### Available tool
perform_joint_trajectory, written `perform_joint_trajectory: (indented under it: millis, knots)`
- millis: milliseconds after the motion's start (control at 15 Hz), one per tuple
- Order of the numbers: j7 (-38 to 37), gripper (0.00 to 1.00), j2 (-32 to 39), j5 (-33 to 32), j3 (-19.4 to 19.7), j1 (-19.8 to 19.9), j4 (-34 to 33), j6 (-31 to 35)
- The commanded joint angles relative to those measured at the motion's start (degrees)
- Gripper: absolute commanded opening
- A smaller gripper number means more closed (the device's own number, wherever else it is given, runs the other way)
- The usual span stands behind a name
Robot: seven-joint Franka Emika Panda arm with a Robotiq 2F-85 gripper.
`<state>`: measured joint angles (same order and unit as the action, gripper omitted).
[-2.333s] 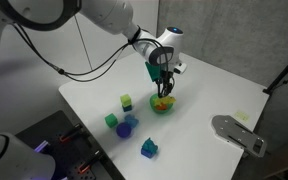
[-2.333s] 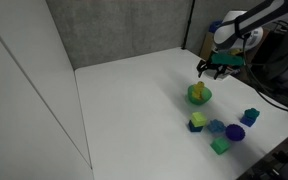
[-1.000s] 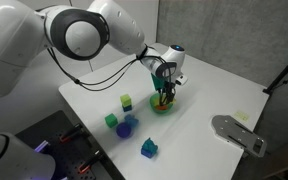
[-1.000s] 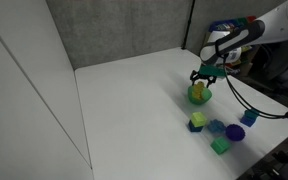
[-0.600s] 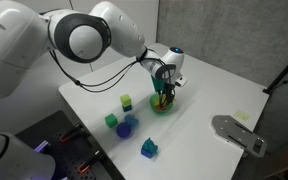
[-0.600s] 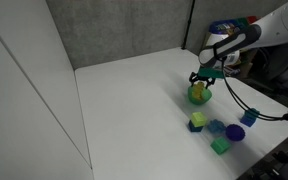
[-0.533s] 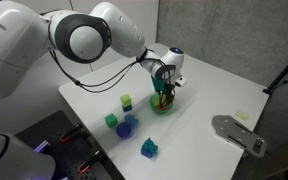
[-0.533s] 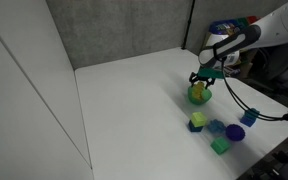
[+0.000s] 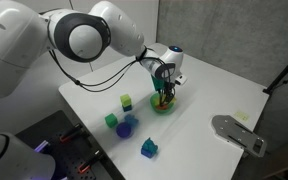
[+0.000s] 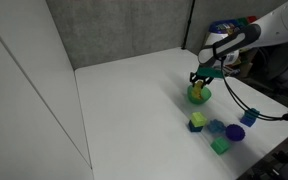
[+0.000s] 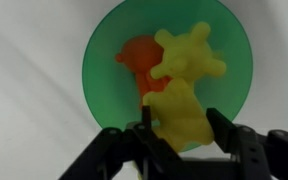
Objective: Put the yellow bear plush toy on the table
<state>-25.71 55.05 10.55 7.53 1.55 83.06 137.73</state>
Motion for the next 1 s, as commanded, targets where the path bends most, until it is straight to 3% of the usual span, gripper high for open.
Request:
perform_joint_trajectory:
  millis: [0,67,267,400,933]
  knots:
    - [0.5,0.32,-4.5,-0.6,0.0,-1.0,3.6,0.7]
    - [0.8,0.30,-5.9,-0.6,-0.2,-1.3,4.8,0.7]
    - [1.9,0.02,-9.9,-0.8,-0.5,-2.2,8.9,1.1]
    - [2.3,0.06,-12.5,-0.9,-0.6,-2.8,11.8,1.5]
    - [6.8,0.05,-23.5,-0.8,-2.4,-3.3,23.6,1.1]
